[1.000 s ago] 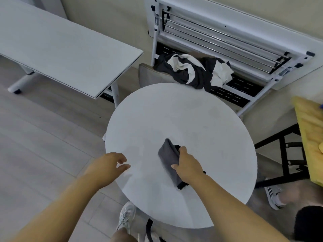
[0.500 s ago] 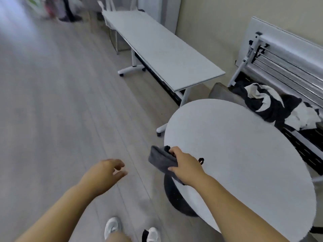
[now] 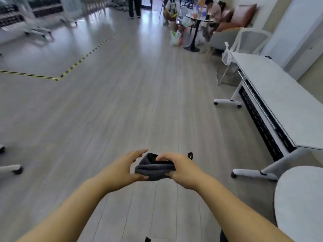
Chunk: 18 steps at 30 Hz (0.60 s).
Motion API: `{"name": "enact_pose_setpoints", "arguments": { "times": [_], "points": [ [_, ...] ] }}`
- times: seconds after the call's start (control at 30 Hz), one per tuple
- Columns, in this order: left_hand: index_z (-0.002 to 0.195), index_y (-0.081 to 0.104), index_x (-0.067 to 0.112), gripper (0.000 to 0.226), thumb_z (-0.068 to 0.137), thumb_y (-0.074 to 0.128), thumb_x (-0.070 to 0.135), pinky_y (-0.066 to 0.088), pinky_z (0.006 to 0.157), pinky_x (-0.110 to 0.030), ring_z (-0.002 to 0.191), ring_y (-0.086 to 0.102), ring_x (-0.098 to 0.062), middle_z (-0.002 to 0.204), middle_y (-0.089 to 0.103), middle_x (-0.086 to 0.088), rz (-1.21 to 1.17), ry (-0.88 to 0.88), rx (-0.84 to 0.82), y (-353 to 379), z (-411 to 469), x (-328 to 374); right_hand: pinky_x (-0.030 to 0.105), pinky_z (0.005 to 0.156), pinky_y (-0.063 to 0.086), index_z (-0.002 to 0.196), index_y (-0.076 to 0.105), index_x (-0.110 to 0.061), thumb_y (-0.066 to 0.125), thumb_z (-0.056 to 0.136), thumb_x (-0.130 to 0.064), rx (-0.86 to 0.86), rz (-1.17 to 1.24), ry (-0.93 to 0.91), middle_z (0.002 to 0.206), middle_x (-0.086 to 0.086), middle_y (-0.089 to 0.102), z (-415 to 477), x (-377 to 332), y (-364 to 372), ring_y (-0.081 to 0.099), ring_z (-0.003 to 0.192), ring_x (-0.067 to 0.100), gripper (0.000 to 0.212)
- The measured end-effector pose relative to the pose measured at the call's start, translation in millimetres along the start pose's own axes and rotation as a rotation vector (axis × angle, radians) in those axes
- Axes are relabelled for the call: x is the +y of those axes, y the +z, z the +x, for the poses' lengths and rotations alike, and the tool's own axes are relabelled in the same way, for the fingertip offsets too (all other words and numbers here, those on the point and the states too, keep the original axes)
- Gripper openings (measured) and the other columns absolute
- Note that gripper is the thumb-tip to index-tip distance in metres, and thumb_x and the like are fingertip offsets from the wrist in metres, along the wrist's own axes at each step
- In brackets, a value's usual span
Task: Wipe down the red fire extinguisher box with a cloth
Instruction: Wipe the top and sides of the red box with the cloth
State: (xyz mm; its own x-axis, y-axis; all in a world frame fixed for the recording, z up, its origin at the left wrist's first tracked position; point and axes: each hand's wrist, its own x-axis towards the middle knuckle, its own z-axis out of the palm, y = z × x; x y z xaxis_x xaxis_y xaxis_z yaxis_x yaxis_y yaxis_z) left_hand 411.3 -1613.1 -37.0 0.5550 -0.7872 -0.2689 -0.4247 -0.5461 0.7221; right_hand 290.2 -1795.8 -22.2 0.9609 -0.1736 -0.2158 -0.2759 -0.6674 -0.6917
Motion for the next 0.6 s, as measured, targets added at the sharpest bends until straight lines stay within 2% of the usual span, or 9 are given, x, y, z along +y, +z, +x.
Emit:
{"name": "enact_pose_setpoints", "arguments": {
  "times": [0.13,0.23,0.37,0.43,0.5,0.6],
  "points": [
    [0.118,0.040,0.064,0.065,0.067,0.071,0.039,0.048,0.096,-0.033,0.117,0.047,-0.002,0.124,0.046,0.030,-0.098,-0.058,0.052,-61,-52,-57,0.032,0.088,0.051,0.111,0.062,-0.031,0.055,0.081,0.007,-0.097,-0.051,-0.188,0.108,-0.014,0.062,56,-70,49,0.057,0.103,0.008,0.048],
    [0.101,0.050,0.051,0.045,0.069,0.074,0.029,0.054,0.084,-0.034,0.097,0.058,-0.001,0.106,0.057,0.025,-0.126,-0.171,0.185,-91,-92,-95,0.030,0.088,0.048,0.108,0.064,-0.026,0.059,0.079,0.005,-0.164,-0.106,-0.298,0.109,-0.007,0.062,89,-115,85,0.055,0.102,0.011,0.043],
    [0.087,0.052,0.024,0.020,0.080,0.071,0.022,0.056,0.074,-0.036,0.081,0.063,-0.010,0.089,0.064,0.006,-0.147,-0.335,0.433,-118,-140,-134,0.033,0.080,0.050,0.097,0.058,-0.027,0.064,0.078,-0.001,-0.242,-0.177,-0.386,0.102,-0.004,0.061,126,-165,132,0.055,0.095,0.017,0.033],
    [0.091,0.054,0.024,0.019,0.081,0.070,0.021,0.054,0.072,-0.030,0.081,0.062,-0.010,0.090,0.062,0.005,-0.156,-0.399,0.518,-127,-161,-154,0.026,0.072,0.049,0.090,0.054,-0.030,0.063,0.076,-0.001,-0.276,-0.179,-0.443,0.094,-0.007,0.059,141,-187,156,0.055,0.088,0.016,0.033],
    [0.106,0.052,0.035,0.035,0.080,0.071,0.022,0.056,0.075,-0.029,0.086,0.061,-0.007,0.102,0.057,0.009,-0.225,-0.431,0.567,-133,-180,-176,0.020,0.067,0.044,0.087,0.053,-0.033,0.062,0.076,0.000,-0.326,-0.183,-0.509,0.090,-0.011,0.057,156,-210,179,0.054,0.085,0.013,0.035],
    [0.123,0.039,0.052,0.060,0.079,0.069,0.025,0.053,0.087,-0.030,0.103,0.055,-0.005,0.123,0.041,0.014,-0.298,-0.464,0.580,-144,-205,-209,0.020,0.072,0.044,0.087,0.054,-0.037,0.059,0.076,0.002,-0.443,-0.176,-0.600,0.091,-0.014,0.058,181,-245,212,0.054,0.089,0.010,0.041]
  ]
}}
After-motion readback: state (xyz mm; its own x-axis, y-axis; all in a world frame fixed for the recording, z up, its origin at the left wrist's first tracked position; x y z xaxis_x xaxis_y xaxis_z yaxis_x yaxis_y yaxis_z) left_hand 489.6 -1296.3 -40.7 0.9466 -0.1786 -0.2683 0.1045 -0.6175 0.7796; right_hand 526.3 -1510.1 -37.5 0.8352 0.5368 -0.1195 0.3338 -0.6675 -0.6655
